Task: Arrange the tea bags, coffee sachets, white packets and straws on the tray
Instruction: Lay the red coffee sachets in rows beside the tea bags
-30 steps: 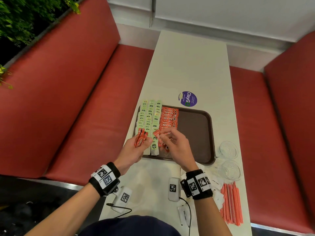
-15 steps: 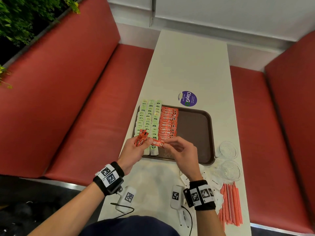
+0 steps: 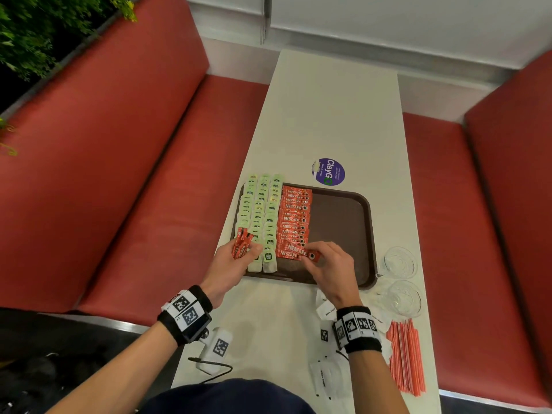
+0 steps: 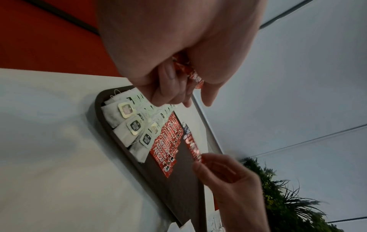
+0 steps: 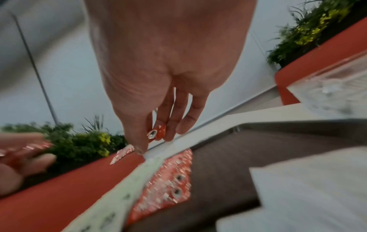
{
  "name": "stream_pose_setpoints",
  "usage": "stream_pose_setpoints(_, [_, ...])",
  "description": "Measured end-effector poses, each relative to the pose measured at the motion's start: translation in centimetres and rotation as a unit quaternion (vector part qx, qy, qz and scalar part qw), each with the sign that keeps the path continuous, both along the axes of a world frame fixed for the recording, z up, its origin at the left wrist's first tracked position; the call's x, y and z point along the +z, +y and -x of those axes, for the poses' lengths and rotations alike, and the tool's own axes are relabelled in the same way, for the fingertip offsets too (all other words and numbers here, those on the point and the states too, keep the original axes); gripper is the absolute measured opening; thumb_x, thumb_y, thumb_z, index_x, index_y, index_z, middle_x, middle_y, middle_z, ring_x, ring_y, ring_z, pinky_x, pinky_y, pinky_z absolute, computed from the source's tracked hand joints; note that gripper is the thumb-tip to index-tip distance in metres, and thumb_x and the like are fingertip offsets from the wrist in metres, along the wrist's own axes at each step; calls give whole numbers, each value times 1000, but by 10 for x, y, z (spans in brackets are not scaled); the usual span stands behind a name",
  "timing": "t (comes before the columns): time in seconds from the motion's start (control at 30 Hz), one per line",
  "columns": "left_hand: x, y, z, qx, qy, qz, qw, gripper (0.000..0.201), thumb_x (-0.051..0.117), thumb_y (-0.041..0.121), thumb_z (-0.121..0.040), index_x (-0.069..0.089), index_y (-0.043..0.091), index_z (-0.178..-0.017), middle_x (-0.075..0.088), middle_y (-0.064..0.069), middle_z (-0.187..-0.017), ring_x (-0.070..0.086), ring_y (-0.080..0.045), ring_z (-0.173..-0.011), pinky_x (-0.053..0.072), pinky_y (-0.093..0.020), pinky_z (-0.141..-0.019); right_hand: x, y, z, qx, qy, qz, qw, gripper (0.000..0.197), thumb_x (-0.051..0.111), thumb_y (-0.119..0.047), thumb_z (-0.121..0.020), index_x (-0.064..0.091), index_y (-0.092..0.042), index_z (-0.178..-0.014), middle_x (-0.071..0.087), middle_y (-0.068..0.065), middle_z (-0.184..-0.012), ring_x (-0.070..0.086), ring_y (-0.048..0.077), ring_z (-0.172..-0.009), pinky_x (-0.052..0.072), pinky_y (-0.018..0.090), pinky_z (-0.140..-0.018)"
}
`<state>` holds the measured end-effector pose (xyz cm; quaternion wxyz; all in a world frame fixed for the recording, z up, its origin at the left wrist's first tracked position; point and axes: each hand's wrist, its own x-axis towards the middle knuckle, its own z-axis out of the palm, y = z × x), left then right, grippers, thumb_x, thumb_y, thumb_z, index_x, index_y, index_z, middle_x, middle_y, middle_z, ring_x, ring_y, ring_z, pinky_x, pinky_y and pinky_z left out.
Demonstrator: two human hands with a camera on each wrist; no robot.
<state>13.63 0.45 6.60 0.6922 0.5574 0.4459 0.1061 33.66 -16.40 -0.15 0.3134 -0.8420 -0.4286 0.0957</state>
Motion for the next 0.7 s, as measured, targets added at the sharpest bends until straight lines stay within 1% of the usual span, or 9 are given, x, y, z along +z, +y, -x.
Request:
stream_pose_setpoints(0.03, [-3,1,3,3,1,0,1000,21,72,33,-103,72,13,-111,75,-2,-95,35,-6,-96,55,-45,-60,-9,-1,-6,-2,5,19,1000,27,86,-34,-91,76,-27,-115,74,-9,-107,67,8,-93,62,35,-86])
stream_pose_setpoints(0.07, [-8,2,5,5,5,-3,1000,22,72,33,-103,71,12,-109,74,4,-72,46,-24,-58,40,-33,-49,-17,-1,-11,1,14,38,999,25,86,-33,-92,76,-28,-114,73,-11,-106,66,7,-92,62,36,-85])
stream_pose_setpoints(0.1, [-11,2,7,5,12,-7,1000,23,72,33,-103,70,11,-107,65,13,-59,36,-15,-57,29,-28,-49,-24,1,-15,9,25,56,998,24,86,-32,-92,75,-29,-114,72,-11,-106,66,7,-92,62,37,-86])
stream_pose_setpoints(0.17, [-17,3,10,3,21,-11,1000,19,73,32,-103,68,13,-103,58,20,-57,31,-11,-55,24,-28,-49,-35,8,-18,28,48,91,994,24,86,-28,-93,76,-28,-114,73,-9,-109,67,9,-96,62,38,-92])
stream_pose_setpoints(0.23, [-18,2,9,-4,23,-13,1000,14,72,30,-104,67,17,-103,59,22,-59,32,-8,-53,25,-26,-48,-41,15,-16,42,61,114,991,23,85,-24,-93,76,-27,-114,73,-6,-113,67,13,-101,61,39,-95])
stream_pose_setpoints(0.3, [-18,2,9,-8,26,-14,1000,14,71,29,-104,67,15,-105,60,22,-60,33,-4,-50,26,-24,-47,-47,21,-14,38,49,128,990,22,84,-27,-93,75,-28,-113,71,-6,-114,65,16,-106,59,39,-94])
stream_pose_setpoints(0.43, [-20,4,11,-7,28,-17,999,17,72,28,-103,67,12,-107,64,22,-67,30,-10,-55,25,-27,-48,-52,23,-13,13,28,143,989,28,86,-34,-92,73,-31,-117,66,-7,-121,55,17,-112,54,38,-96])
stream_pose_setpoints(0.57, [-23,3,11,-8,33,-14,999,15,71,24,-104,67,10,-108,63,23,-63,29,-9,-54,25,-25,-47,-52,24,-10,11,39,145,989,26,85,-34,-93,73,-32,-116,64,-6,-122,53,17,-113,53,38,-98])
stream_pose_setpoints(0.7, [-21,1,11,-15,28,-10,999,14,70,24,-105,67,11,-108,63,23,-63,30,-8,-53,26,-24,-47,-52,29,-7,15,32,132,991,30,85,-36,-93,73,-33,-121,64,-8,-126,53,16,-115,52,37,-99])
